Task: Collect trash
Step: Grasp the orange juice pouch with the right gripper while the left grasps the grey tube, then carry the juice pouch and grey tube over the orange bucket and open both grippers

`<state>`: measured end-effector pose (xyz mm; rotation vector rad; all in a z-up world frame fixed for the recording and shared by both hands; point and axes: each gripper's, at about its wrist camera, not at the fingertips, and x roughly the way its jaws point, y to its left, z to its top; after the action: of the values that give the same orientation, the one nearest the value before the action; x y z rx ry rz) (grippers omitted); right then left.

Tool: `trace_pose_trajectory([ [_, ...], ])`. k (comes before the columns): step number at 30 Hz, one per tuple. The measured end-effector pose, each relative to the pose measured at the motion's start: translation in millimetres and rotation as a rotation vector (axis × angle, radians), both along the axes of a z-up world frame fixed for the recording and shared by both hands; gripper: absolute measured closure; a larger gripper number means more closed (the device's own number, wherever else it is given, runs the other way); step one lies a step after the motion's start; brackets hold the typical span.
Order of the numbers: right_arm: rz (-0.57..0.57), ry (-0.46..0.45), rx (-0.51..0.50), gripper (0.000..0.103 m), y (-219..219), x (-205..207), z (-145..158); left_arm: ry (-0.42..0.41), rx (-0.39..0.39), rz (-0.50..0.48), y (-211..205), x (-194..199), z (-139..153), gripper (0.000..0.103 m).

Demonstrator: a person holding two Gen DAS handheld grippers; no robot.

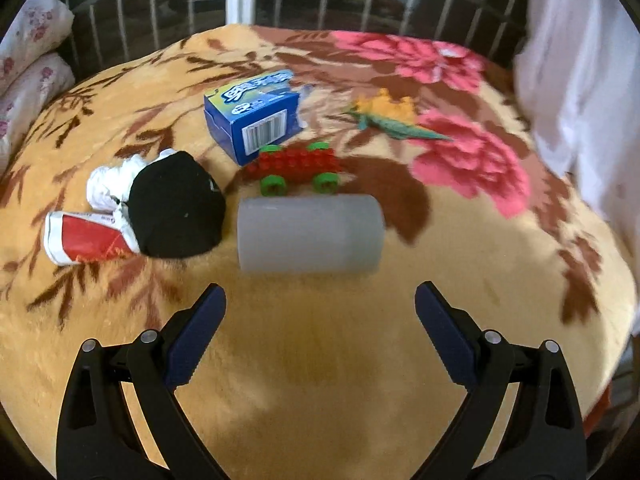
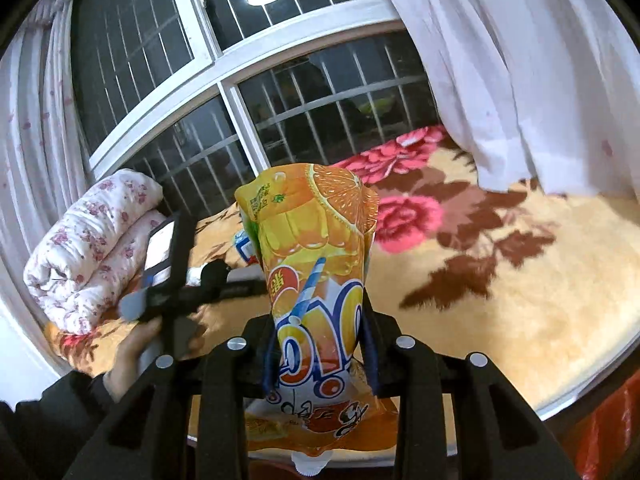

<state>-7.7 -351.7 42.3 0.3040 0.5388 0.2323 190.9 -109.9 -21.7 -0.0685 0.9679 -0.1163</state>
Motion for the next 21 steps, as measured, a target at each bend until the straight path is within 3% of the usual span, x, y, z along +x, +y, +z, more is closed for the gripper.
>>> trace_pose_trajectory([
  [4, 0.014, -0.019, 0.027, 0.070, -5.9, -7.1, -8.0, 0.025, 0.000, 0.047, 1.1, 18.6, -5.0, 0.010],
  [9, 0.026, -0.020, 0.054, 0.070, -3.7, -7.1, -18.4, 0.035, 0.056, 0.050, -10.0, 42.1, -14.6, 0.010],
  [11, 0.024, -0.022, 0.071, 0.070, -2.7, -7.5, -22.9, 0.042, 0.044, 0.053, -10.0, 47.8, -23.0, 0.028],
  [12, 0.022, -0.024, 0.074, 0.070, -1.4, -8.8, -25.0, 0.053, 0.035, 0.049, -9.4, 49.4, -26.8, 0.027],
  [21, 0.055, 0.019, 0.010, 0.070, 22.4, -17.4, -37.5, -0.065, -0.061, 0.037, 3.5, 20.5, -2.8, 0.027],
])
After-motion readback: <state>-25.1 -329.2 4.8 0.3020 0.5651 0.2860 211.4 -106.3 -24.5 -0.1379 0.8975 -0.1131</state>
